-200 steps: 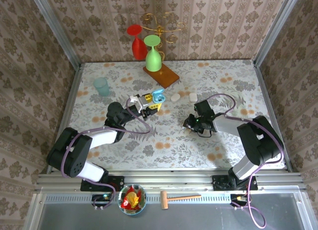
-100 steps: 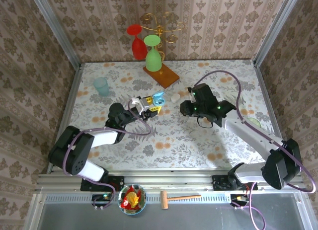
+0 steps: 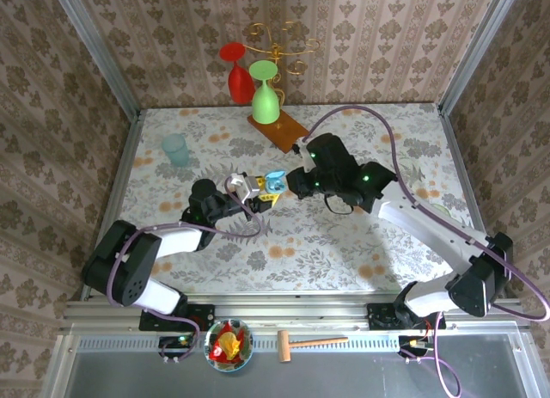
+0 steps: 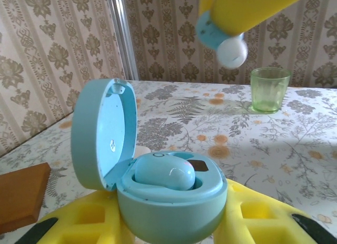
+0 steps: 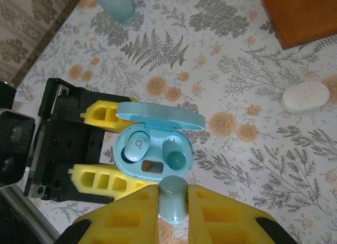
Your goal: Insert wireless bluetooth earbuds into charging case
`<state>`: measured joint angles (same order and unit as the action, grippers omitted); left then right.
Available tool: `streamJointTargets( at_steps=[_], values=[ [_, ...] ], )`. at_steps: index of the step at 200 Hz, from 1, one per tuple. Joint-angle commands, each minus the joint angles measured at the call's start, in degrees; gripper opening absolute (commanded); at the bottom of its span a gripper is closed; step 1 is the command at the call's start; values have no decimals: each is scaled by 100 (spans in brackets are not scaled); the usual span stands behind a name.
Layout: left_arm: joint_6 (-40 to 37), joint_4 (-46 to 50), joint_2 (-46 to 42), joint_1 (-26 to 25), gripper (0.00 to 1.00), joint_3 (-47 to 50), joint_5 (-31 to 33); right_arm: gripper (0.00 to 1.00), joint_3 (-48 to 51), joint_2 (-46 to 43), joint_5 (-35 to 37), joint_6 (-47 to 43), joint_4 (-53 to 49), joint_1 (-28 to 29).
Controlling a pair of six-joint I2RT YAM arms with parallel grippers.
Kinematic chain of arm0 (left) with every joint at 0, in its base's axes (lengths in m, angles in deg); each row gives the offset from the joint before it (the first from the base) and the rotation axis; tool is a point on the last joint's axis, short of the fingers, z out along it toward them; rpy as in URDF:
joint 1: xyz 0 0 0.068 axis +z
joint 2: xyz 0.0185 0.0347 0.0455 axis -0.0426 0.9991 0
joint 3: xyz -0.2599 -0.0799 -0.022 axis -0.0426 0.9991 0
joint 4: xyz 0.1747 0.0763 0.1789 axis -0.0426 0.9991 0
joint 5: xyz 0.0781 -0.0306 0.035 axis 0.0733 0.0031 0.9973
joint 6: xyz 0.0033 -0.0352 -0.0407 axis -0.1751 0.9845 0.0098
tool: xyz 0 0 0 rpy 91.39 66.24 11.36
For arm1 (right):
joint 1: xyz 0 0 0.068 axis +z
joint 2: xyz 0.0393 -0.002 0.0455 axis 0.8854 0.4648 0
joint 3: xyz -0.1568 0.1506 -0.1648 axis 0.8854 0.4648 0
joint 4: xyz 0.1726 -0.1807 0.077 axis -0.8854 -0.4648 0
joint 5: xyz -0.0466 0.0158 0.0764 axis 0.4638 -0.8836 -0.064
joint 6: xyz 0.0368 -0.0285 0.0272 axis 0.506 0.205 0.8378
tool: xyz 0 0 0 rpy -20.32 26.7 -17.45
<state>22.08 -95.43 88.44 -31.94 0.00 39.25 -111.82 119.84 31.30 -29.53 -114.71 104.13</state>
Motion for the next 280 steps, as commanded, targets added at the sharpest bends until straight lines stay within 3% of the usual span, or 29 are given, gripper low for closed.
streamJointTargets(
  at_steps=[1,58,229,280],
  values=[
    [-57,149,-226,32,27,-24,-380,16,-194,241,234,-418,-157,80],
    [84,161,-306,14,27,-105,-585,15,-120,465,266,-533,27,93],
    [172,147,-275,-21,27,-215,-420,15,-5,642,-40,-849,-56,151],
    [207,85,-201,-21,27,-262,-473,22,-55,655,-398,-938,-21,187]
  ],
)
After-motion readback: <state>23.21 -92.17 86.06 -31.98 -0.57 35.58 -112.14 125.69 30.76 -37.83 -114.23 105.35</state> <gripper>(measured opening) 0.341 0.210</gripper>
